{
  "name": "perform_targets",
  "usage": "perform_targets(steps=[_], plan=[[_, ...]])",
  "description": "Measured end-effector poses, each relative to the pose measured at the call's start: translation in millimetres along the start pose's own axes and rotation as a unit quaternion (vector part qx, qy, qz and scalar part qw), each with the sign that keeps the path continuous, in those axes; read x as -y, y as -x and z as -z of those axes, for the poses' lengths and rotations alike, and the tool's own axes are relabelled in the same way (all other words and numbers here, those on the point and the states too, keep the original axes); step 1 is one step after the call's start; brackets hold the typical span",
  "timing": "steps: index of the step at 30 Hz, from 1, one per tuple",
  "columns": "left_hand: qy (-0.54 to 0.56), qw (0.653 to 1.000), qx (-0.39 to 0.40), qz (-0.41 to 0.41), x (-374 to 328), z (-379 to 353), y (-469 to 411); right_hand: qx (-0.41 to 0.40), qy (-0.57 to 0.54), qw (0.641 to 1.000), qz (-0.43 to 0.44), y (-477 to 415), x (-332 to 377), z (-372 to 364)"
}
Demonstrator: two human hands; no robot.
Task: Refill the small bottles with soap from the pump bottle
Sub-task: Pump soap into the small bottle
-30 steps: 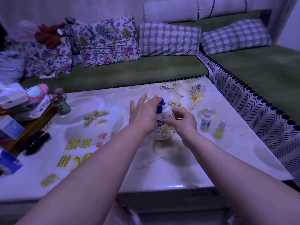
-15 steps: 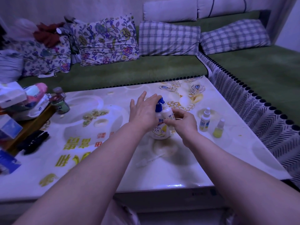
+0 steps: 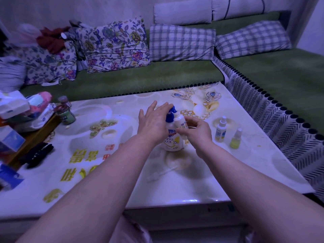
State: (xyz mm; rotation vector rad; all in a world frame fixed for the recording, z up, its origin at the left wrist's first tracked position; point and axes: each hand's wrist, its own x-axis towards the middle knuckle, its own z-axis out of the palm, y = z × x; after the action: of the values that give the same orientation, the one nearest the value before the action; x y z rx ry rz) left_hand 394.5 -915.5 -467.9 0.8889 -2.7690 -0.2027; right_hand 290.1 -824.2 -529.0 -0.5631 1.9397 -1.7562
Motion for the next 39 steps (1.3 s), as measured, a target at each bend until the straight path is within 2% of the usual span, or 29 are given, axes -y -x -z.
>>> perform_targets(steps=[22, 39], plan=[[-0.046, 0.999, 0.0, -0.014, -0.5, -4.6, -2.1, -0.008, 0.028, 1.0, -0.008, 4.7, -0.6, -1.4], [-0.016, 1.0, 0.015, -0.018, 4.6, -1.3, -1.1, 0.003, 0.008, 1.0, 0.013, 1.9, 3.9, -0.9]])
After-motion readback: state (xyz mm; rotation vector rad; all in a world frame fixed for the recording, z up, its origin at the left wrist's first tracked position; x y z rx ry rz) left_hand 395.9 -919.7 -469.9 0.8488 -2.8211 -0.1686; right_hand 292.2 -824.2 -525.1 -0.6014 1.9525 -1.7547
